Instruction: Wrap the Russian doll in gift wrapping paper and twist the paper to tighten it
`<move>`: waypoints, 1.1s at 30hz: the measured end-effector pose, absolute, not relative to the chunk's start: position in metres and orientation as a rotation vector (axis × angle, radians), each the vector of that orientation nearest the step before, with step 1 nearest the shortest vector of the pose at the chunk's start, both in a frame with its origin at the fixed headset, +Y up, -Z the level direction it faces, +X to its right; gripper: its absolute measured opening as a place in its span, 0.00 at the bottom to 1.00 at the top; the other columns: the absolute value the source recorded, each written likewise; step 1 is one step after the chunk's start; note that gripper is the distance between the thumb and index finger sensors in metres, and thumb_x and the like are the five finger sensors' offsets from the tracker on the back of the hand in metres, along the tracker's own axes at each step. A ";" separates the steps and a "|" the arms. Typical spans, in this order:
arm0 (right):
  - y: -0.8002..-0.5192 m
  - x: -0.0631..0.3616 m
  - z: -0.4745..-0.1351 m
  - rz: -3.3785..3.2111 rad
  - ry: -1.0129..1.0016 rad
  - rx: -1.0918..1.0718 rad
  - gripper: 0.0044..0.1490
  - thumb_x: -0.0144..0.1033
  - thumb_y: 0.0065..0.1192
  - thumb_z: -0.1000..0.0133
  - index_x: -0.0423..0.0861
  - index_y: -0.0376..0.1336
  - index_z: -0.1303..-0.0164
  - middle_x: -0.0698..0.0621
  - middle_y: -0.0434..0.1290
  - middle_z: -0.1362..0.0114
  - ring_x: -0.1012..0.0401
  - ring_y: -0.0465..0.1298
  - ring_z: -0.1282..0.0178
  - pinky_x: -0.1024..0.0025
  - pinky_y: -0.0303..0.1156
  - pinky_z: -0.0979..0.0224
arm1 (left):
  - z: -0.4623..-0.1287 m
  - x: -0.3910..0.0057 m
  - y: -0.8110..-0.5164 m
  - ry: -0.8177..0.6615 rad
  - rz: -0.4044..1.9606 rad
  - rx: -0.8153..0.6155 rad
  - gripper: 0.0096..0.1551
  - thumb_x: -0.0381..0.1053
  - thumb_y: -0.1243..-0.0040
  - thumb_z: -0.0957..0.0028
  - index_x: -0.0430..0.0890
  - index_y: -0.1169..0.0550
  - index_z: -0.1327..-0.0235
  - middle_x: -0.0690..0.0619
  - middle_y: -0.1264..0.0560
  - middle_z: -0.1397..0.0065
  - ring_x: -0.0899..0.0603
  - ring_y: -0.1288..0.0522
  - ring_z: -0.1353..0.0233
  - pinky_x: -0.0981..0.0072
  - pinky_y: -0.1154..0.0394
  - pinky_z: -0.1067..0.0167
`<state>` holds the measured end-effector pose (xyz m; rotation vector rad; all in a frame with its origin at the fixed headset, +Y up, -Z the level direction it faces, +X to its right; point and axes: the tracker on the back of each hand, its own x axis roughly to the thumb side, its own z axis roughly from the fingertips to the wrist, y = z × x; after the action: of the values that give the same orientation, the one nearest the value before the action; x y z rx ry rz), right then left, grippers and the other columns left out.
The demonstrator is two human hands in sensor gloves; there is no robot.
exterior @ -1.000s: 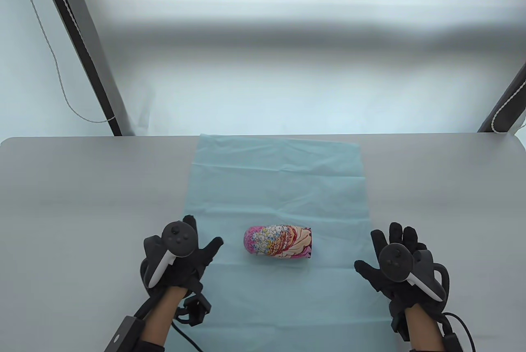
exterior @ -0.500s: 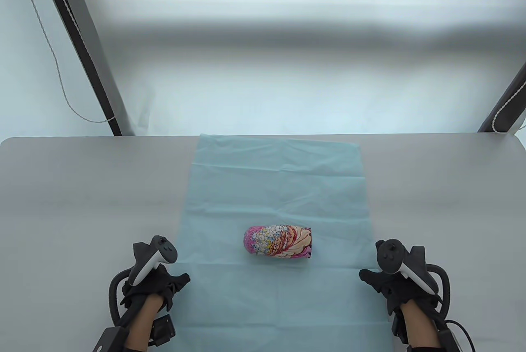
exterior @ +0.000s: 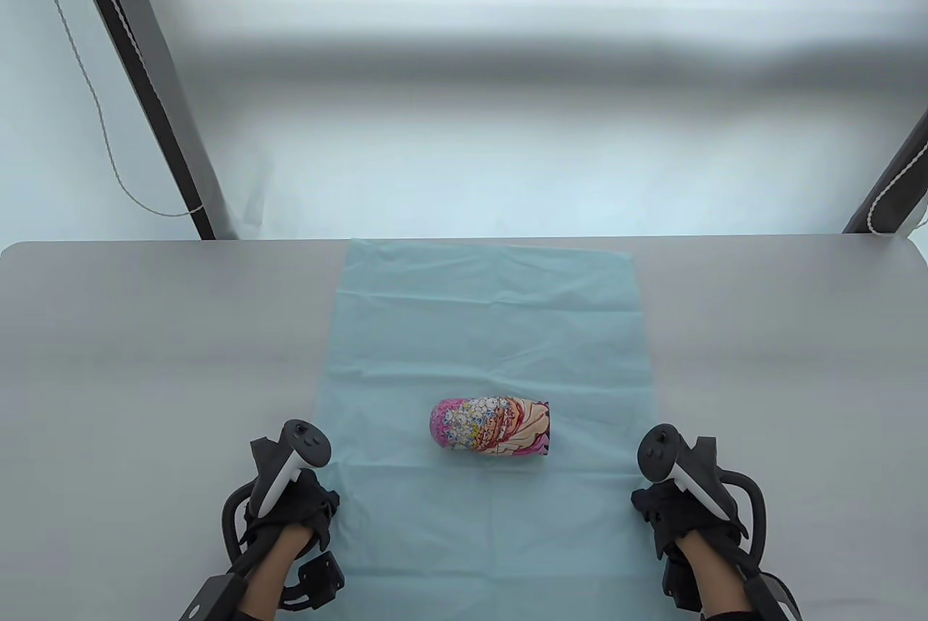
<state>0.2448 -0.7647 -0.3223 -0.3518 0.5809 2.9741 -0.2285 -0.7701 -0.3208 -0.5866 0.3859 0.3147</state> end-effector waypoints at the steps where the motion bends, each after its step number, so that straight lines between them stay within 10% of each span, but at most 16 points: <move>1: -0.765 0.245 -0.323 2.957 0.572 -0.349 0.61 0.47 0.72 0.35 0.33 0.39 0.09 0.48 0.77 0.36 0.57 0.82 0.51 0.70 0.79 0.49 | -0.321 -0.229 -0.770 0.379 0.325 -0.586 0.24 0.50 0.33 0.40 0.38 0.26 0.39 0.49 0.19 0.53 0.34 0.26 0.40 0.31 0.35 0.38; 11: -0.762 0.258 -0.323 2.864 0.414 -0.165 0.46 0.43 0.74 0.37 0.58 0.51 0.13 0.52 0.80 0.42 0.62 0.82 0.59 0.75 0.78 0.55 | -0.317 -0.232 -0.758 0.300 0.513 -0.543 0.18 0.51 0.35 0.39 0.49 0.25 0.39 0.34 0.34 0.20 0.25 0.38 0.24 0.31 0.38 0.34; 21: -0.763 0.277 -0.326 2.631 0.471 -0.063 0.23 0.40 0.69 0.34 0.58 0.68 0.28 0.51 0.78 0.41 0.62 0.81 0.58 0.74 0.78 0.54 | -0.323 -0.242 -0.765 0.247 0.701 -0.426 0.31 0.48 0.37 0.39 0.40 0.39 0.33 0.51 0.15 0.47 0.40 0.17 0.44 0.41 0.25 0.46; 26: -0.765 0.281 -0.329 2.577 0.489 -0.053 0.22 0.41 0.69 0.34 0.55 0.70 0.29 0.51 0.78 0.42 0.62 0.82 0.57 0.74 0.78 0.54 | -0.320 -0.247 -0.757 0.191 0.769 -0.367 0.49 0.48 0.35 0.39 0.53 0.55 0.19 0.50 0.14 0.48 0.39 0.16 0.46 0.41 0.24 0.47; 29: -0.765 0.281 -0.331 2.544 0.529 -0.021 0.23 0.41 0.70 0.34 0.53 0.71 0.29 0.51 0.78 0.43 0.62 0.82 0.58 0.74 0.78 0.55 | -0.322 -0.250 -0.753 0.143 0.794 -0.353 0.43 0.47 0.34 0.39 0.69 0.50 0.26 0.49 0.13 0.49 0.39 0.16 0.47 0.41 0.24 0.48; 33: -0.764 0.284 -0.336 2.547 0.576 0.051 0.23 0.43 0.69 0.34 0.53 0.70 0.28 0.52 0.78 0.45 0.63 0.82 0.60 0.74 0.79 0.56 | -0.327 -0.254 -0.754 0.037 0.840 -0.410 0.23 0.44 0.38 0.38 0.61 0.27 0.31 0.48 0.13 0.48 0.38 0.17 0.45 0.40 0.25 0.47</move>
<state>0.2843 -0.7644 -0.3357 0.0507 0.5757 2.5470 -0.2541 -0.7538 -0.3266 -0.4102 0.0371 0.8396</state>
